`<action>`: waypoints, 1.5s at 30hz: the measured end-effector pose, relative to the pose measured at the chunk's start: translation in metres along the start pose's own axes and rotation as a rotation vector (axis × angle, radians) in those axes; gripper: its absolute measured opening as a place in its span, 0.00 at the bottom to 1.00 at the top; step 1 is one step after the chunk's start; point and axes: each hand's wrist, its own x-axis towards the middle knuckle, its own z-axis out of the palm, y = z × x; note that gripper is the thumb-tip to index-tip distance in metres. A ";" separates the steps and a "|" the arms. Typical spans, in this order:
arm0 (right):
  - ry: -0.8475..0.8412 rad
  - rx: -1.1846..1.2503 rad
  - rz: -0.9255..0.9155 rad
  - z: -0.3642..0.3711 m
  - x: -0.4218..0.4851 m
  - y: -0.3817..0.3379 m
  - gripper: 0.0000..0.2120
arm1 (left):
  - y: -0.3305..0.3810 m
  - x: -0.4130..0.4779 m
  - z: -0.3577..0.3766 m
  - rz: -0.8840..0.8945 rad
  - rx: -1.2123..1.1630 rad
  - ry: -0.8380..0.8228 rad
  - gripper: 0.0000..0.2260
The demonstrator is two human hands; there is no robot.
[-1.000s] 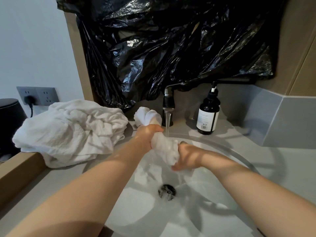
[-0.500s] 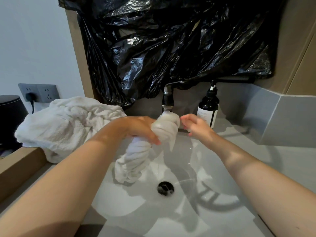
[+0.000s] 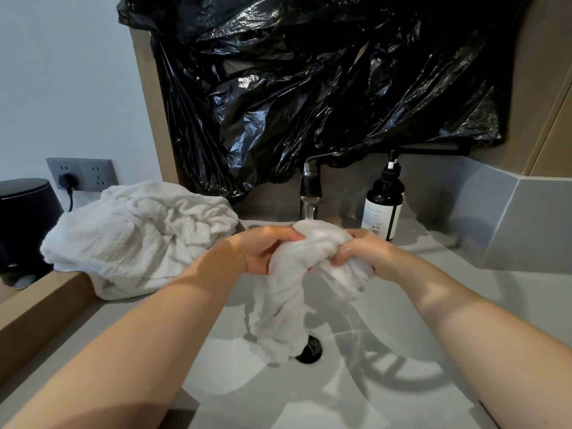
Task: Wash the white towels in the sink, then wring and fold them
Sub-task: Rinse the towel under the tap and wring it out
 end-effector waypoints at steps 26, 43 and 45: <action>-0.393 0.193 0.287 -0.031 -0.017 -0.007 0.27 | -0.003 0.009 0.008 0.258 0.099 0.044 0.10; -0.370 0.013 0.315 -0.042 -0.021 -0.026 0.21 | -0.009 0.008 0.009 0.350 0.038 0.000 0.23; -0.435 0.024 0.268 -0.044 -0.022 -0.025 0.32 | -0.007 0.008 0.008 0.341 0.001 0.007 0.22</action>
